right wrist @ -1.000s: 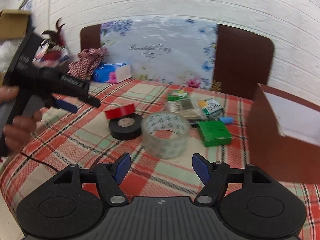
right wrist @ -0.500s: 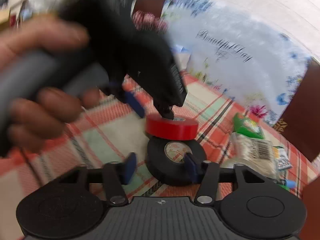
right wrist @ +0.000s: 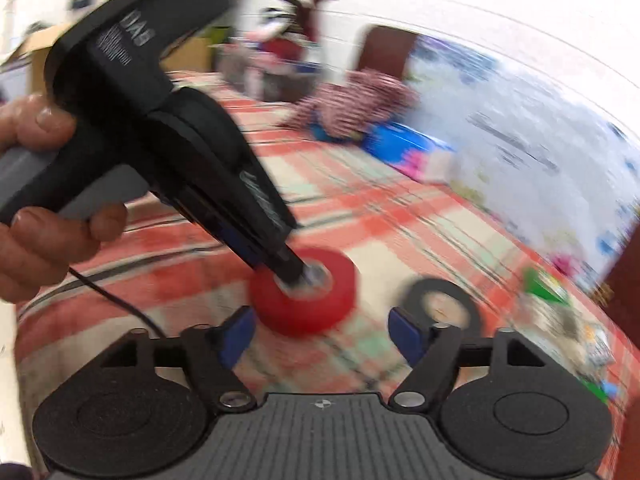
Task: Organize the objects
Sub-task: 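Carry the red tape into the brown box and release it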
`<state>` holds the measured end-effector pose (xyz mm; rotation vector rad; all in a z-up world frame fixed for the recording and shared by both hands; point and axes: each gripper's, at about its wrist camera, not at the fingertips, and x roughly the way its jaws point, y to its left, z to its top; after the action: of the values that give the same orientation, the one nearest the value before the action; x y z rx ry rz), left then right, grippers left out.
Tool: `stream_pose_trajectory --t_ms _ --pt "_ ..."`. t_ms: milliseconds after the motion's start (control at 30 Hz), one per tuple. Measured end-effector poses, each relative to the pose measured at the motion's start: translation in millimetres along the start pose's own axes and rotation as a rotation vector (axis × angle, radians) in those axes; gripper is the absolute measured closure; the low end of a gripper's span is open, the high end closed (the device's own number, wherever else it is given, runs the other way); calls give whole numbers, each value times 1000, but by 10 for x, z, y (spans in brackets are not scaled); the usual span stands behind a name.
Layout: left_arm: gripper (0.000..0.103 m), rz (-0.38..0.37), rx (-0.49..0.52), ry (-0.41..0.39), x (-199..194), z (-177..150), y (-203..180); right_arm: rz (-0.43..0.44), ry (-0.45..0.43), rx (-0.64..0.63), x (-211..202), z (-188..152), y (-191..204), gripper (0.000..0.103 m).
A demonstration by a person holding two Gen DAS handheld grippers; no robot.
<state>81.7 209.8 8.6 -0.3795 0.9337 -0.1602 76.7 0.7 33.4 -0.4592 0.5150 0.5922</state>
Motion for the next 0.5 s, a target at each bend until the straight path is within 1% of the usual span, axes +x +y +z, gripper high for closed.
stream_pose_trajectory --t_ms 33,67,100,133,167,200,233,267,300,333,400,500 --pt "69 8 0 7 -12 -20 -14 4 2 -29 41 4 73 28" --pt "59 12 13 1 -19 -18 -34 3 12 -51 103 7 145 28" --pt "54 25 28 -12 -21 -10 -53 -1 23 -59 167 8 183 28" --pt "54 45 37 -20 -7 2 -69 -7 32 -51 225 22 184 26" --pt "56 57 40 -16 22 14 -78 -9 20 -23 250 6 158 21" --pt "56 64 38 -8 56 19 -90 -16 14 12 269 -13 111 13" --pt "57 70 44 -12 70 13 -112 -7 20 59 297 -33 34 13" --pt "68 68 62 -16 78 -2 -144 30 33 129 326 -50 -75 22" --pt "73 80 76 -9 91 -20 -187 93 48 213 332 -78 -192 32" --pt "74 99 94 -14 84 -36 -242 131 41 276 293 -97 -284 33" --pt "75 98 117 -13 38 -40 -358 119 38 278 176 -98 -308 33" --pt "75 48 150 -24 -73 -39 -612 24 -18 226 -162 -163 -297 33"
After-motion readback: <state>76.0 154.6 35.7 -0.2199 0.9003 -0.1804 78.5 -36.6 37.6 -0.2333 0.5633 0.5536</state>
